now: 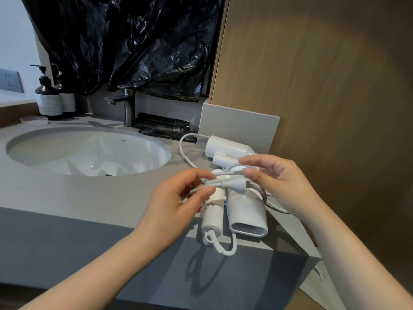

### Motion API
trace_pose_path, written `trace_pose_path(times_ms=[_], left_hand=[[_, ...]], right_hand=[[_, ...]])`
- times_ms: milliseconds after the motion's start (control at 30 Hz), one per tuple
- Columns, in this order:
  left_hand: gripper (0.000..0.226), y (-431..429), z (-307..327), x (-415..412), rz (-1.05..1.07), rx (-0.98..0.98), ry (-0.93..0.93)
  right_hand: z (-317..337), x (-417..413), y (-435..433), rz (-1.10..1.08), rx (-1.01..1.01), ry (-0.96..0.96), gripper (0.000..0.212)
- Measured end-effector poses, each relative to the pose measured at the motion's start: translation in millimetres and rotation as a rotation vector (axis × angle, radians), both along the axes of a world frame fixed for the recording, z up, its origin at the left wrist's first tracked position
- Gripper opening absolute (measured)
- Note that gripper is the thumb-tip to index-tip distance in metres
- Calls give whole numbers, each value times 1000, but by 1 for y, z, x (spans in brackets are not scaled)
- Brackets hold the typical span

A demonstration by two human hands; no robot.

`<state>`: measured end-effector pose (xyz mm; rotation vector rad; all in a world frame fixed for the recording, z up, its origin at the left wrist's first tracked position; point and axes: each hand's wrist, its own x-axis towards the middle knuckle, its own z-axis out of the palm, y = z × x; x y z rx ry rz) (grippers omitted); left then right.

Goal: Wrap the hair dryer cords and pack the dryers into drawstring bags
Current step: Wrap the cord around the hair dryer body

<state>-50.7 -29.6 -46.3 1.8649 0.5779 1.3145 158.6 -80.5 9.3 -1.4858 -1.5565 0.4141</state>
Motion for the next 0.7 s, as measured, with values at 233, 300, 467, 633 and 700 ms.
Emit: trace_pose_path(times_ms=[233,300,467,633,700], left_hand=[[27,14,-2,-2,109,308,13],[30,21,-5,-6,146,378,109],[30,24,-13,-10,170,469,251],[30,21,-12,-2,218,515,325],[29,20,-11,-1,233,523,342]], right_hand=[[-2,7,9,11,-137,-199,24],[1,8,11,1,-107,-230,23],[2,9,16,19,-78,-201,20],[2,8,17,55,-132,-211,19],[2,8,17,60,-146,-214,18]])
